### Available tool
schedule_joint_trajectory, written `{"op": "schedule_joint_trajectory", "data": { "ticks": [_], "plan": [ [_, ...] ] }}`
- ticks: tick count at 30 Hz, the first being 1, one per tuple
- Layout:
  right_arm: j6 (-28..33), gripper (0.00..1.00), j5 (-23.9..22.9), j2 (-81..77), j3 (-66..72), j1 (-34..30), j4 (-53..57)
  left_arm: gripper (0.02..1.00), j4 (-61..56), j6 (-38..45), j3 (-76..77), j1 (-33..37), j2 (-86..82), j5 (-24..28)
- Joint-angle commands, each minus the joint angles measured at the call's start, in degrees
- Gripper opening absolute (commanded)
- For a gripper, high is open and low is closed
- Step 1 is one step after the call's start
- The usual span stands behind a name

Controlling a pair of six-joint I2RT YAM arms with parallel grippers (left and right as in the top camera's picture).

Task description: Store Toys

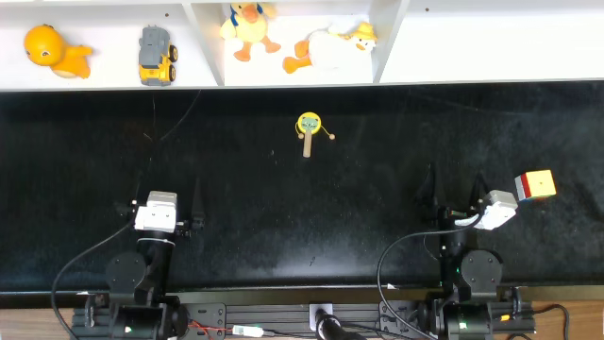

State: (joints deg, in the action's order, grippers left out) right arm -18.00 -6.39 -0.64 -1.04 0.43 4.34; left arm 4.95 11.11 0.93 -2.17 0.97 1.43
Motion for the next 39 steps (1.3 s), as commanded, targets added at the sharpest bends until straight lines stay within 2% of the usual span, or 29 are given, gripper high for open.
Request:
{"op": "schedule_joint_trajectory", "data": {
  "ticks": [1, 4, 7, 12, 17, 22, 26, 29, 35, 39],
  "plan": [
    [-0.22, 0.996, -0.24, 0.37, 0.76, 0.31, -0.33, 0.998, -0.11, 0.85, -0.48, -0.2, -0.81, -0.48],
    [2.62, 0.993, -0.92, 0.37, 0.76, 0.31, -0.35, 0.998, -0.11, 0.85, -0.48, -0.2, -0.81, -0.48],
    [3.69, 0.996, 0.7, -0.68, 0.26, 0.85, 0.61, 0.998, -0.11, 0.85, -0.48, -0.2, -0.81, -0.48],
    [5.95, 0.993, 1.07, -6.16, -5.53, 5.31, 8.96, 0.996, -0.11, 0.85, -0.48, -0.2, -0.81, -0.48],
    [9.79, 0.993, 1.03, -16.39, -15.17, 7.76, 18.53, 0.998, -0.11, 0.85, -0.48, -0.2, -0.81, -0.48],
    [10.47, 0.993, 1.25, -27.17, -25.03, 9.75, 24.76, 0.998, -0.11, 0.85, -0.48, -0.2, -0.81, -0.48],
    [16.76, 0.996, 4.09, -36.37, -33.11, 11.72, 30.73, 0.998, -0.11, 0.85, -0.48, -0.2, -0.81, -0.48],
    [18.47, 0.996, 4.04, -43.6, -38.38, 13.18, 34.91, 0.998, -0.11, 0.85, -0.48, -0.2, -0.81, -0.48],
    [18.49, 0.996, 4.9, -55.6, -44.72, 16.81, 36.15, 0.998, -0.11, 0.85, -0.48, -0.2, -0.81, -0.48],
    [19.96, 0.993, 4.46, -62.27, -47.58, 21.42, 35.78, 0.996, -0.11, 0.85, -0.48, -0.2, -0.81, -0.48]
  ]
}}
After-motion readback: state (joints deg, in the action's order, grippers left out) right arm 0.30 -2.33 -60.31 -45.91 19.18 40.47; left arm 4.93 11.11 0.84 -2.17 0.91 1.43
